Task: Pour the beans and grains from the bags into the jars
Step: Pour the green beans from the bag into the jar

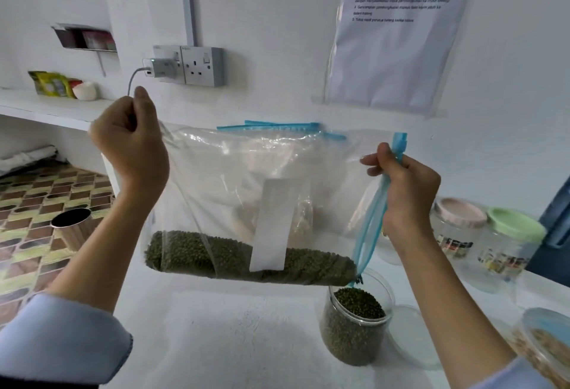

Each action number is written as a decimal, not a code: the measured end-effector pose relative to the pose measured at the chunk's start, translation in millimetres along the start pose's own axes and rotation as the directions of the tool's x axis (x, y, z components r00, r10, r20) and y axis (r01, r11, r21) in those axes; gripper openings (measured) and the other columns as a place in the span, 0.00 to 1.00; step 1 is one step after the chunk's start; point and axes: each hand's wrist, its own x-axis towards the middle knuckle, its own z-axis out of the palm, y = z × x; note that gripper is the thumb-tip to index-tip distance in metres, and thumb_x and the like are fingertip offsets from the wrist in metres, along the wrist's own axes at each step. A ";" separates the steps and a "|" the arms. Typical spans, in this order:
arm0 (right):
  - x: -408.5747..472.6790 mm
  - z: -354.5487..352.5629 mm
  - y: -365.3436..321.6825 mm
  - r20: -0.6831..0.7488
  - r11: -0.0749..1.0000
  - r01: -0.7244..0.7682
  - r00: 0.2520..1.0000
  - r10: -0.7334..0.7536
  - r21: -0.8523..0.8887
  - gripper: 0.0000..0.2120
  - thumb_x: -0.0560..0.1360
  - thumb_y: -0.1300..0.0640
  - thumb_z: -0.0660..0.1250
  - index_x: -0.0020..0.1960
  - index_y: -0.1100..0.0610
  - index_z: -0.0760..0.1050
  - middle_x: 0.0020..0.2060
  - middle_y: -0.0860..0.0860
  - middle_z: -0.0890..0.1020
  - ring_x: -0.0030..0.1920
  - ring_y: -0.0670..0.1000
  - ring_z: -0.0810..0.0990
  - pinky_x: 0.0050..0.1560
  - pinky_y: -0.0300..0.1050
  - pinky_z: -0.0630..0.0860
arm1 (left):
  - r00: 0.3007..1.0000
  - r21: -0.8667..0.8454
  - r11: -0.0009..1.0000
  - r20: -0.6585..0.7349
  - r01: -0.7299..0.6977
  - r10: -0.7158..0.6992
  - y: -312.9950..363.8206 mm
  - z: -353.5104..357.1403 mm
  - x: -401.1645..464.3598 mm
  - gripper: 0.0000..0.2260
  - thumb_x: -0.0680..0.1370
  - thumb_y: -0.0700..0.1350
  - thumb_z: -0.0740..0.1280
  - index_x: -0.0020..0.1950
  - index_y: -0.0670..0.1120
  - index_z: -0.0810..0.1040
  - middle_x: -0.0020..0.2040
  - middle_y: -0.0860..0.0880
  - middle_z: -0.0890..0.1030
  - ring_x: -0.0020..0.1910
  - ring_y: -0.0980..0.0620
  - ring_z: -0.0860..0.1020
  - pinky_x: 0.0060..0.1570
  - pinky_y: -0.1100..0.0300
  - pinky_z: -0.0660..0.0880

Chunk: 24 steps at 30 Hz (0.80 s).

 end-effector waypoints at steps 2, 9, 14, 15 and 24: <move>-0.2 -0.7 -1.1 0.060 1.000 -0.006 0.998 0.007 -0.016 0.12 0.75 0.57 0.69 0.33 0.55 0.81 0.30 0.45 0.84 0.33 0.45 0.78 0.50 0.39 0.74 | 1.000 0.004 1.000 -0.014 -0.018 0.018 -0.3 2.4 0.4 0.24 0.79 0.46 0.62 0.26 0.37 0.63 0.22 0.50 0.61 0.23 0.40 0.58 0.25 0.51 0.54; -5.7 -9.6 -8.0 0.070 1.000 -0.001 0.998 0.000 0.019 0.11 0.75 0.58 0.69 0.34 0.57 0.81 0.30 0.47 0.84 0.33 0.44 0.79 0.44 0.30 0.73 | 1.000 -0.037 0.999 -0.030 -0.009 0.008 -2.3 5.2 3.6 0.24 0.79 0.45 0.62 0.25 0.40 0.61 0.21 0.51 0.60 0.23 0.42 0.58 0.24 0.52 0.53; -13.6 -11.3 -9.7 0.063 1.000 -0.008 0.998 0.007 0.018 0.11 0.75 0.58 0.68 0.35 0.58 0.81 0.30 0.46 0.84 0.33 0.44 0.79 0.43 0.29 0.73 | 1.000 -0.033 0.999 -0.015 -0.024 0.024 -2.1 8.2 2.1 0.23 0.79 0.44 0.62 0.25 0.38 0.63 0.21 0.52 0.60 0.23 0.47 0.57 0.25 0.57 0.53; -15.7 -11.3 -8.7 0.049 1.000 -0.010 0.999 0.009 0.021 0.10 0.75 0.58 0.69 0.35 0.58 0.81 0.30 0.46 0.84 0.33 0.44 0.79 0.43 0.29 0.72 | 1.000 -0.042 0.999 -0.007 -0.023 0.022 -1.4 8.8 1.6 0.23 0.79 0.44 0.62 0.25 0.38 0.63 0.21 0.53 0.60 0.23 0.47 0.57 0.25 0.57 0.53; -21.8 -13.6 -15.1 0.015 0.998 0.011 1.000 -0.012 0.056 0.11 0.75 0.58 0.68 0.35 0.56 0.81 0.31 0.47 0.84 0.36 0.45 0.78 0.44 0.29 0.73 | 0.999 -0.036 0.999 -0.031 -0.034 0.033 -2.0 7.0 5.4 0.23 0.79 0.45 0.61 0.25 0.37 0.63 0.22 0.51 0.61 0.24 0.53 0.56 0.26 0.62 0.53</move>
